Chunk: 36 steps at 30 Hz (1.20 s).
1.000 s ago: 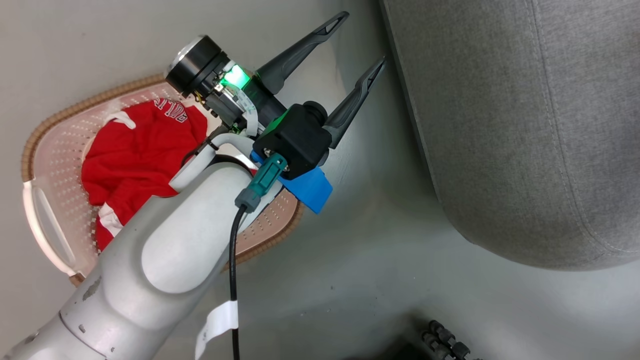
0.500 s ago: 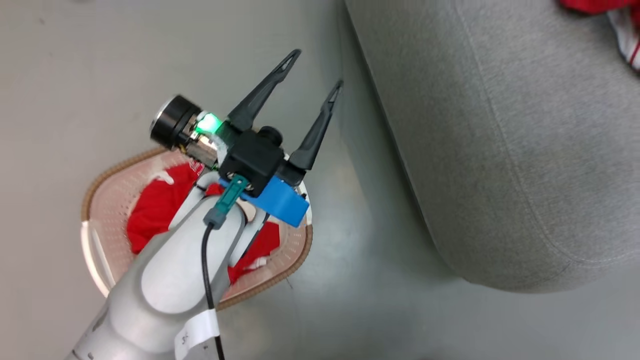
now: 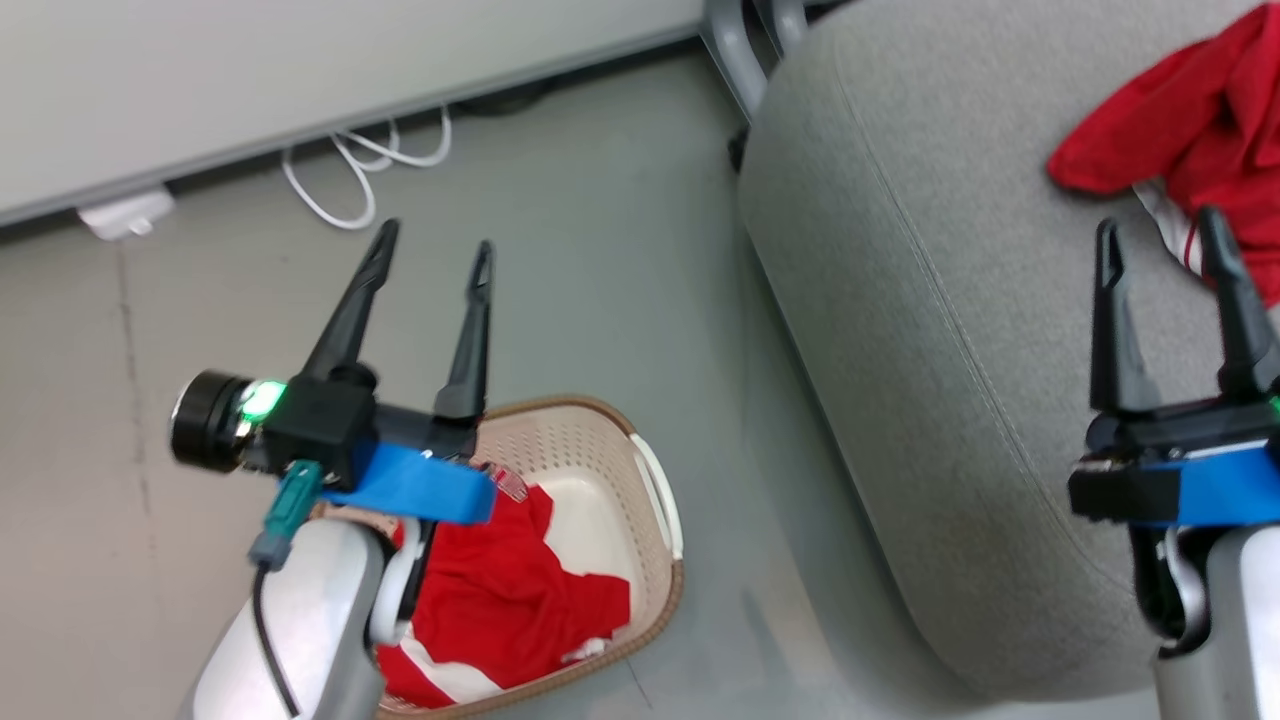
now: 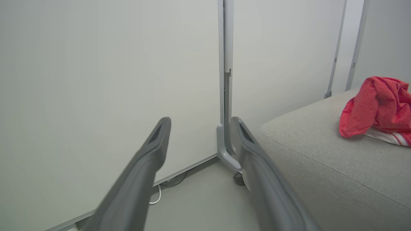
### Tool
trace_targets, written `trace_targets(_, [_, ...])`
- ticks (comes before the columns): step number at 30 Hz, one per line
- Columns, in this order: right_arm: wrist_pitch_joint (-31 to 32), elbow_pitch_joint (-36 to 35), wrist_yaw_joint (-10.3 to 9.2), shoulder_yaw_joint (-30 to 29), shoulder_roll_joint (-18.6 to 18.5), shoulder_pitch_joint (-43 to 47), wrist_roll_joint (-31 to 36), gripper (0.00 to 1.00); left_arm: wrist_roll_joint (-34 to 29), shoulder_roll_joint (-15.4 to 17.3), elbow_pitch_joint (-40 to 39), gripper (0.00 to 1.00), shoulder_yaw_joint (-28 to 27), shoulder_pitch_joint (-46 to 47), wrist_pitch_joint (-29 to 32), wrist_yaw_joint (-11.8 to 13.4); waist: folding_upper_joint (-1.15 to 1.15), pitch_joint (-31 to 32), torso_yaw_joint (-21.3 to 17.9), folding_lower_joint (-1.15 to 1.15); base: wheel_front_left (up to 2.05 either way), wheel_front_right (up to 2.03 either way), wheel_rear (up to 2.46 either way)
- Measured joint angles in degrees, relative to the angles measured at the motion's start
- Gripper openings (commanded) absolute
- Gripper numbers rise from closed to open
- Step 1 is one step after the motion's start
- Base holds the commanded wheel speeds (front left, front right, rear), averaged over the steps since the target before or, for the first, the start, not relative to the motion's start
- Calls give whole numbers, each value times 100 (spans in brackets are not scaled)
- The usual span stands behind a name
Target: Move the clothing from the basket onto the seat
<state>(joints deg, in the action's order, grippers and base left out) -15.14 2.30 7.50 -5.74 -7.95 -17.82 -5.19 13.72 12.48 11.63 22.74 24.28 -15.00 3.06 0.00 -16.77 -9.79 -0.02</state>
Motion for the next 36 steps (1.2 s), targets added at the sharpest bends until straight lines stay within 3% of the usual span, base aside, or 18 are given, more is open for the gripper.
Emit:
trace_targets(7, [0, -23, -1, 311, 141, 456, -27, 100, -76, -134, -172, 100, -710, -774, -3, -7, 0, 571, 356, 0, 0, 0, 0])
trace_targets(20, [0, 333, -1, 625, 410, 1138, 1, 100, -445, -539, -81, 100, -1455, -1801, -7, -261, 0, 1299, 845, 0, 0, 0, 0])
trace_targets(36, [0, 577, -1, 704, 478, 1345, -1, 100, -779, -826, -73, 100, -1933, -2036, -7, -564, 0, 1499, 1122, 1, 0, 0, 0])
